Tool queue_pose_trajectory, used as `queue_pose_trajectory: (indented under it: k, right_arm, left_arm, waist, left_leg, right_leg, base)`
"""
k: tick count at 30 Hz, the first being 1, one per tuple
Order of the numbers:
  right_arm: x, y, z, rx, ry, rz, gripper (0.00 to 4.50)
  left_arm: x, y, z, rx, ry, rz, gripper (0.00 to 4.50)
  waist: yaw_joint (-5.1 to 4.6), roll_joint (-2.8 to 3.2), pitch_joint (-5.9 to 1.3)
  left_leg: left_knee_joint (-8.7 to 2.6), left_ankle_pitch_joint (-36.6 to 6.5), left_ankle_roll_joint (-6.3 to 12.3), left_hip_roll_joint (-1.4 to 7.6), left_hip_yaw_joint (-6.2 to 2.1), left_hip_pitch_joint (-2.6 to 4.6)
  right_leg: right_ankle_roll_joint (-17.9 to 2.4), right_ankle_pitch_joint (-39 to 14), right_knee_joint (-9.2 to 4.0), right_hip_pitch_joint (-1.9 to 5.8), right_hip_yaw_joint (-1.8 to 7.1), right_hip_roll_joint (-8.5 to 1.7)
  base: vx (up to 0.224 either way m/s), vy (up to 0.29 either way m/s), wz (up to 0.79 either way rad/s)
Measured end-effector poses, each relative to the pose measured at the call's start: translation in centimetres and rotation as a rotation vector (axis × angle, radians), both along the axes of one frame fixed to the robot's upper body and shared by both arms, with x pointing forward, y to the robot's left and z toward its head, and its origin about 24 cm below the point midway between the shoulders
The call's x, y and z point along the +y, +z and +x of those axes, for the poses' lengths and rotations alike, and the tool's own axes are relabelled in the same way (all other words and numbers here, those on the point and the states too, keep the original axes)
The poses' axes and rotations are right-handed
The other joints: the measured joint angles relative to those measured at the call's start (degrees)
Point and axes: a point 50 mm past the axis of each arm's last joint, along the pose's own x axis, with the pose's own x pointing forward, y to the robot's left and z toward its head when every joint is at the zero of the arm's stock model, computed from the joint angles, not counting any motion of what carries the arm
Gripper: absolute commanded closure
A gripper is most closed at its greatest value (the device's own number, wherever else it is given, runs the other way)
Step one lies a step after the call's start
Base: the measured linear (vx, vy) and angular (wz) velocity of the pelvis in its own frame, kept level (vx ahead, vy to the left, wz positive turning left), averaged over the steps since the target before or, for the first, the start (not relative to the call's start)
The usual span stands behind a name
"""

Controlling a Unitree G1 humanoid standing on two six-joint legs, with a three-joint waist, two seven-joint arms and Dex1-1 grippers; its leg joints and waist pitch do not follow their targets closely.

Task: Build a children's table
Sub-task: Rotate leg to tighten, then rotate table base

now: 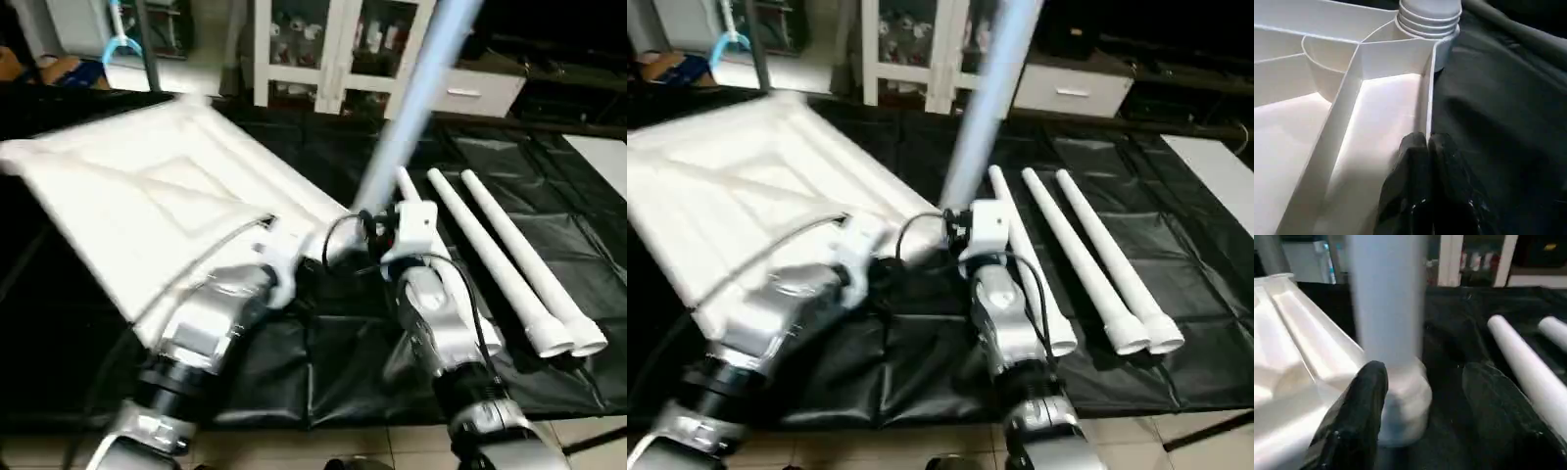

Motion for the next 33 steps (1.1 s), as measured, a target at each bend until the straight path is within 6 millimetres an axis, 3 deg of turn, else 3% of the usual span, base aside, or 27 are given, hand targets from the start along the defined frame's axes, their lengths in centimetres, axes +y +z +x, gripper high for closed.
queue_pose_trajectory:
  k: [4, 8, 15, 19, 22, 24, 27, 30, 33]
  right_arm:
    - [-0.5, 1.1, -0.8, -0.047, 0.080, -0.042, 1.15]
    - [-1.5, -0.2, -2.5, 0.030, 0.099, -0.118, 0.97]
    - [-3.3, -1.6, -3.6, 0.088, 0.053, -0.245, 0.97]
    - [-3.3, -1.8, -4.1, 0.131, 0.045, -0.255, 0.89]
    - [-2.8, -1.5, -4.2, 0.126, 0.063, -0.259, 0.89]
    - [-2.5, -1.2, -4.2, 0.113, 0.078, -0.260, 0.89]
    - [-2.6, -1.6, -4.5, 0.126, 0.084, -0.269, 0.89]
    - [-2.6, -1.8, -4.6, 0.146, 0.087, -0.272, 0.89]
    - [-2.2, -1.4, -4.7, 0.135, 0.101, -0.273, 0.89]
  left_arm:
    - [0.6, 0.2, 0.2, -0.010, 0.022, 0.002, 4.50]
    - [1.0, 0.0, 0.5, -0.008, 0.033, 0.002, 4.50]
    - [0.4, 0.0, 2.4, -0.012, 0.056, -0.038, 4.50]
    - [-1.0, 0.3, 2.7, -0.005, 0.027, -0.117, 3.94]
    - [-1.9, 2.7, 3.7, -0.099, -0.001, -0.155, 3.84]
    - [-2.2, 3.8, 4.1, -0.144, -0.008, -0.169, 3.52]
    - [-2.1, 3.9, 4.1, -0.155, -0.004, -0.182, 3.46]
    - [-1.5, 3.8, 4.0, -0.152, -0.007, -0.181, 3.12]
    - [0.6, 3.8, 3.2, -0.161, -0.075, -0.129, 2.96]
  waist:
    - [0.58, 0.01, 0.01]
    - [1.09, 0.08, 0.06]
    - [0.71, 1.65, 0.85]
    - [1.42, 2.40, 0.84]
    - [1.94, 2.75, 0.63]
    - [1.90, 3.11, 0.39]
    - [1.83, 3.17, 0.33]
    - [1.78, 3.17, 0.33]
    - [1.60, 3.10, 0.34]
  left_leg:
    - [-0.02, 0.00, 0.03, 0.03, 0.12, -0.12]
    - [0.06, 0.00, -0.02, -0.01, 0.18, 0.07]
    - [0.20, 0.00, -0.02, -0.09, -0.01, -0.02]
    - [0.21, 0.01, -0.01, -0.09, -0.01, -0.17]
    - [0.21, 0.01, -0.01, -0.10, -0.01, -0.17]
    - [0.21, 0.01, -0.01, -0.10, 0.02, -0.13]
    - [0.19, 0.01, 0.00, -0.06, 0.04, -0.13]
    - [0.18, 0.01, 0.00, -0.05, 0.05, -0.13]
    - [0.14, 0.01, 0.00, -0.02, 0.10, -0.08]
  right_leg:
    - [-0.16, -0.15, 0.23, -0.28, 0.05, 0.02]
    - [-0.14, -0.15, 0.32, -0.17, 0.18, 0.00]
    - [0.10, -0.24, 0.05, -0.18, 0.09, -0.03]
    - [0.04, 0.06, -0.03, -0.18, 0.09, -0.04]
    - [0.00, 0.10, -0.03, -0.14, 0.09, -0.06]
    - [0.00, 0.10, -0.03, -0.09, 0.10, -0.08]
    - [-0.01, 0.11, -0.02, -0.12, 0.07, -0.06]
    - [-0.17, 0.21, -0.01, -0.15, 0.08, -0.06]
    - [-0.12, 0.18, -0.01, -0.17, 0.09, -0.04]
  base:
    - [0.000, 0.000, 0.00]
    - [0.000, 0.000, 0.00]
    - [-0.022, 0.004, -0.01]
    - [0.000, 0.000, 0.00]
    - [0.000, 0.000, 0.00]
    - [0.000, 0.000, 0.00]
    - [0.000, 0.000, 0.00]
    - [0.000, 0.000, 0.00]
    - [0.000, 0.000, 0.00]
